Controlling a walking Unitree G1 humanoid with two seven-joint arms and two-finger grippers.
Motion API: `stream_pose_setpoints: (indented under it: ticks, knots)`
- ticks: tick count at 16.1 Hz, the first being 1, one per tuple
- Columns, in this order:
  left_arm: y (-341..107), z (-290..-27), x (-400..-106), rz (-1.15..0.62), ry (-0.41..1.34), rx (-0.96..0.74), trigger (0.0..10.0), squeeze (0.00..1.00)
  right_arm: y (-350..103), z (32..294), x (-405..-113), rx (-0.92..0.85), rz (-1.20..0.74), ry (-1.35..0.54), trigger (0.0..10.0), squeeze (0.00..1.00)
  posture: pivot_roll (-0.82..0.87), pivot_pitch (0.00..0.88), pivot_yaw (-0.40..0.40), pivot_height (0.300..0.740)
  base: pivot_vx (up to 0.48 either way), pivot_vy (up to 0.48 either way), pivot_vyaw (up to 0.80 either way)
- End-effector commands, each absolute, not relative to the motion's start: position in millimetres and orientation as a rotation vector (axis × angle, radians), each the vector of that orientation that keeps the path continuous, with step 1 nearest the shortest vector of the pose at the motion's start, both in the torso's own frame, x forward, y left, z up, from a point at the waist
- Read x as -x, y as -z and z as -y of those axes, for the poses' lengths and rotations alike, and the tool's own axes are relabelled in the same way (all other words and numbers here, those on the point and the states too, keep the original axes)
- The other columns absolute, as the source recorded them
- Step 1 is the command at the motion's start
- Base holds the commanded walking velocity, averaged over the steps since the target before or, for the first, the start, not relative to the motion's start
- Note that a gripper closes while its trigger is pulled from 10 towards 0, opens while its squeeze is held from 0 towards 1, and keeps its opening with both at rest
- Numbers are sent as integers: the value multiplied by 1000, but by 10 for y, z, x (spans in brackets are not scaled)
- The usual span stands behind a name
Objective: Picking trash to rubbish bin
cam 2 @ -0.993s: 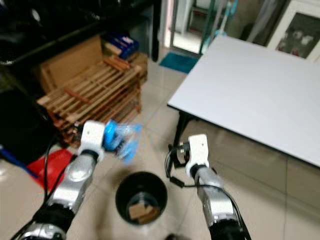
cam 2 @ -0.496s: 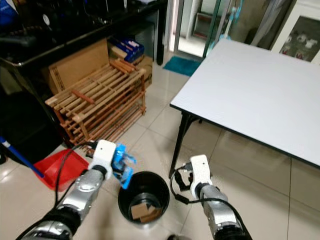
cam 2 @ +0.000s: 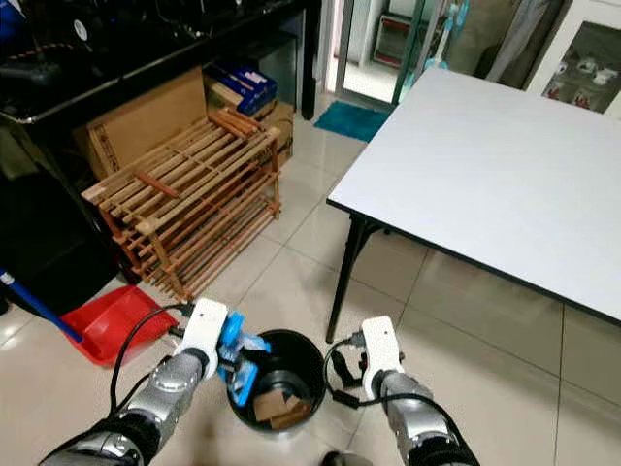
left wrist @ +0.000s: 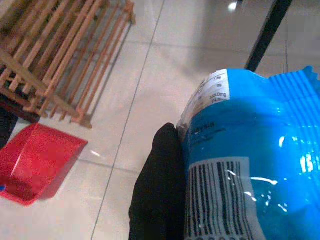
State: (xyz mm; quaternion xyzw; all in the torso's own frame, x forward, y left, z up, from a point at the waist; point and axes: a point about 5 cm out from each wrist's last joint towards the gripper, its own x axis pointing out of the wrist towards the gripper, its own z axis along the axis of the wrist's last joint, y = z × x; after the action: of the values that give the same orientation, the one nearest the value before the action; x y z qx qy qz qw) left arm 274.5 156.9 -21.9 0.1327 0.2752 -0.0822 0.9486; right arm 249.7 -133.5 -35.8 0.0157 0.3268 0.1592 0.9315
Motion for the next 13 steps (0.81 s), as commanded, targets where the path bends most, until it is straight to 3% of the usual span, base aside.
stream_pose_setpoints:
  ticks: [1, 8, 13]
  knots:
    - [224, -1550, -2754, -575, 169, -292, 10000, 0, 350, 1324, -2508, -24, -658, -343, 10000, 0, -18, 57, -58, 740, 0, 0, 0]
    - [52, -1538, -2959, -527, 124, -209, 10000, 0, 336, 1194, -2473, -69, -661, -495, 10000, 0, -41, 61, -61, 740, 0, 0, 0]
    - [46, -1407, -2963, -514, 198, -213, 10000, 0, 360, 1221, -2418, -110, -697, -565, 10000, 0, -47, 60, -56, 740, 0, 0, 0]
